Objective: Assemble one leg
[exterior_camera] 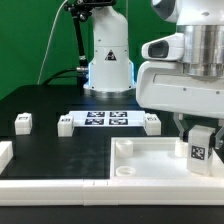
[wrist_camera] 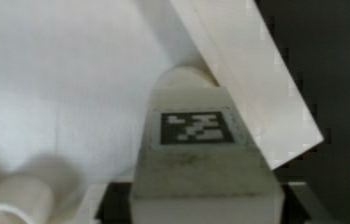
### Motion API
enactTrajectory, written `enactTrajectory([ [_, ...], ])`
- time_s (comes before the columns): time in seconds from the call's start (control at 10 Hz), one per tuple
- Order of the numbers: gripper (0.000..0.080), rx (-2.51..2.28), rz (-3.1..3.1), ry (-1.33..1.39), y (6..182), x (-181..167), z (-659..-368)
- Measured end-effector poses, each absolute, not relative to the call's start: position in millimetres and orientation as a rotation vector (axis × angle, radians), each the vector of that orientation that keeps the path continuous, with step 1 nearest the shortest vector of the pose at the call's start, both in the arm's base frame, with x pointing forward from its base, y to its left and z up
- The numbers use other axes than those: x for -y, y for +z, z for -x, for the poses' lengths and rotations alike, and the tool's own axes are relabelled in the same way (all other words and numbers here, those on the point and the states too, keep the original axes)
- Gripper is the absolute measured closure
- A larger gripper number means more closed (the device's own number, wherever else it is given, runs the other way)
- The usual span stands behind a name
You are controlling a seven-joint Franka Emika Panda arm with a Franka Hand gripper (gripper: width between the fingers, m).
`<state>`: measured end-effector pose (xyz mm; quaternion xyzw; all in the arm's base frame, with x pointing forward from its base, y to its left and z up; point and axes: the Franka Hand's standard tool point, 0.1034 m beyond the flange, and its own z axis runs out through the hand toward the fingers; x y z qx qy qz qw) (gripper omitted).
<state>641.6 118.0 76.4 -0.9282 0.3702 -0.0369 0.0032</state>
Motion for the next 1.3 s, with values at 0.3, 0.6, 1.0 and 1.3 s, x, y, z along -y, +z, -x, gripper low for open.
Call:
enactTrajectory([
  [0.3, 0.0509, -1.512, 2.737, -0.109, 76.1, -116.0, -640.7],
  [0.6, 0.0509, -1.629, 2.667, -0.103, 76.1, -115.4, -640.3],
  [1.0, 0.0170, -1.204, 2.895, -0.105, 75.3, -118.8, -639.6],
  [1.3, 0.0154, -0.711, 3.066, -0.106, 75.1, -120.9, -639.1],
])
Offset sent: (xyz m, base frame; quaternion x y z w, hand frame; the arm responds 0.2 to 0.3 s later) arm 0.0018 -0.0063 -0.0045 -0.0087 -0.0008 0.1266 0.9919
